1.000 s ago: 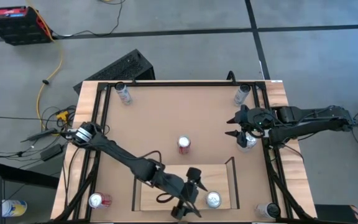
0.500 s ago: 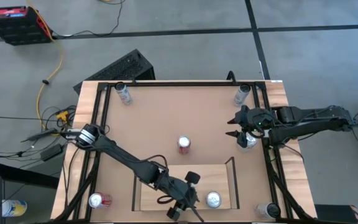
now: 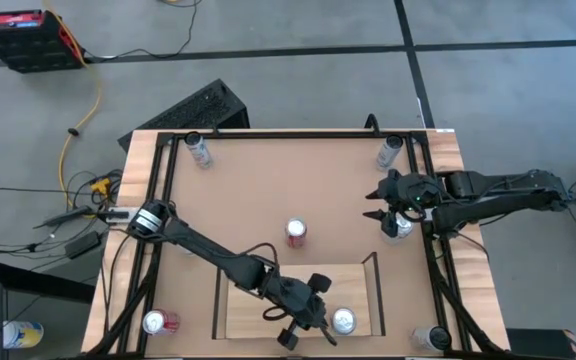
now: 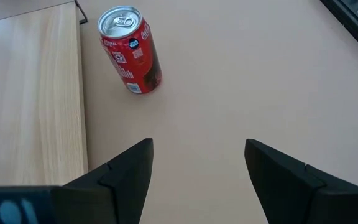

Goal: Place canned beverage on shelf
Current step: Put the top silver soda can on the shelf

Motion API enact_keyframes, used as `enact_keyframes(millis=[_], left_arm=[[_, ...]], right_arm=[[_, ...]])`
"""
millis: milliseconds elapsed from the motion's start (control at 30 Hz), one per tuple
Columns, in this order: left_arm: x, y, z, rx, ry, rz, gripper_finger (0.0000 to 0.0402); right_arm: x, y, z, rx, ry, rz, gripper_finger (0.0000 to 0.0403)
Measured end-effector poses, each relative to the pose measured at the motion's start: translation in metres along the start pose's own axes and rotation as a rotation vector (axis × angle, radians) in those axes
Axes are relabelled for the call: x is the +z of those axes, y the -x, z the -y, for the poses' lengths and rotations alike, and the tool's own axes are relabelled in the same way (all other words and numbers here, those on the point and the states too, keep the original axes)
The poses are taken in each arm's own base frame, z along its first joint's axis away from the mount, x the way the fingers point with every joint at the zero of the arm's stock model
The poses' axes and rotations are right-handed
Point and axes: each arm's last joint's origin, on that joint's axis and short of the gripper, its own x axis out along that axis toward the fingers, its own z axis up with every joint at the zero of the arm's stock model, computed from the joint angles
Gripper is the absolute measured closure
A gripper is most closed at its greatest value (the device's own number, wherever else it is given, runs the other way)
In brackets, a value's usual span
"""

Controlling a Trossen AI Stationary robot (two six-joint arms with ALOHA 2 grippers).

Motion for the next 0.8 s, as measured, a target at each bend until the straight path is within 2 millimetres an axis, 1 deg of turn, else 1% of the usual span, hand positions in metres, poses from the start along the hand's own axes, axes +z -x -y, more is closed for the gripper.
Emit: enact_keyframes(millis=[800], left_arm=[[0.0047, 0.0001, -0.0008, 0.003, -0.065, 0.050, 0.0402]], right_arm=[[-0.0002, 0.0000, 0.0001, -0.001, 0.001, -0.002, 0.0124]])
